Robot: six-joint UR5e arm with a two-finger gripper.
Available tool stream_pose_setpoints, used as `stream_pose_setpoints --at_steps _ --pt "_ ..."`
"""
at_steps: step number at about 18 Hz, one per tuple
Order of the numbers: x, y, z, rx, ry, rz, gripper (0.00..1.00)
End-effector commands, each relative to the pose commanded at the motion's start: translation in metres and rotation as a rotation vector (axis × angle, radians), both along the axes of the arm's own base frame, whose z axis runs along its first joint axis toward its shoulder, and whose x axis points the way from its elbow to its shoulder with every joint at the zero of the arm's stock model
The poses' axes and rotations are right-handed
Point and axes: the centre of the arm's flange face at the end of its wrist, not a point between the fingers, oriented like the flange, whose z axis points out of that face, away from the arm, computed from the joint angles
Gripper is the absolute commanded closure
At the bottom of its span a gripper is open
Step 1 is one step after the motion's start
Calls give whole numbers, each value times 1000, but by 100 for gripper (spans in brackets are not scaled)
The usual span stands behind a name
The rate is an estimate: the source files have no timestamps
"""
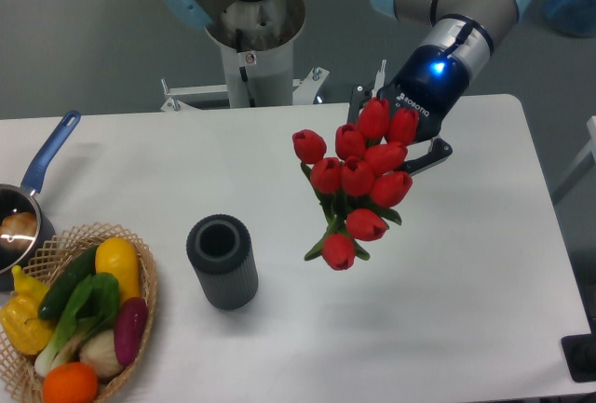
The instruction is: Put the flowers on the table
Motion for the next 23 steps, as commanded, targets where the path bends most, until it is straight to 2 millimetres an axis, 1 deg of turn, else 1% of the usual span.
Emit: stream_pose_setpoints --at_steps 3,5,9,16,19,21,23 --pt "0 -1 -1 -21 16 7 65" --pt "-2 0 3 -44 36 15 65" --pt "-4 -5 -1 -78 41 34 64" --pt "-2 -12 13 -250 155 108 65" --pt "-3 -17 14 -314 188 137 65" --pt "1 -20 19 -369 222 161 65" --pt "3 -24 19 -428 253 182 64"
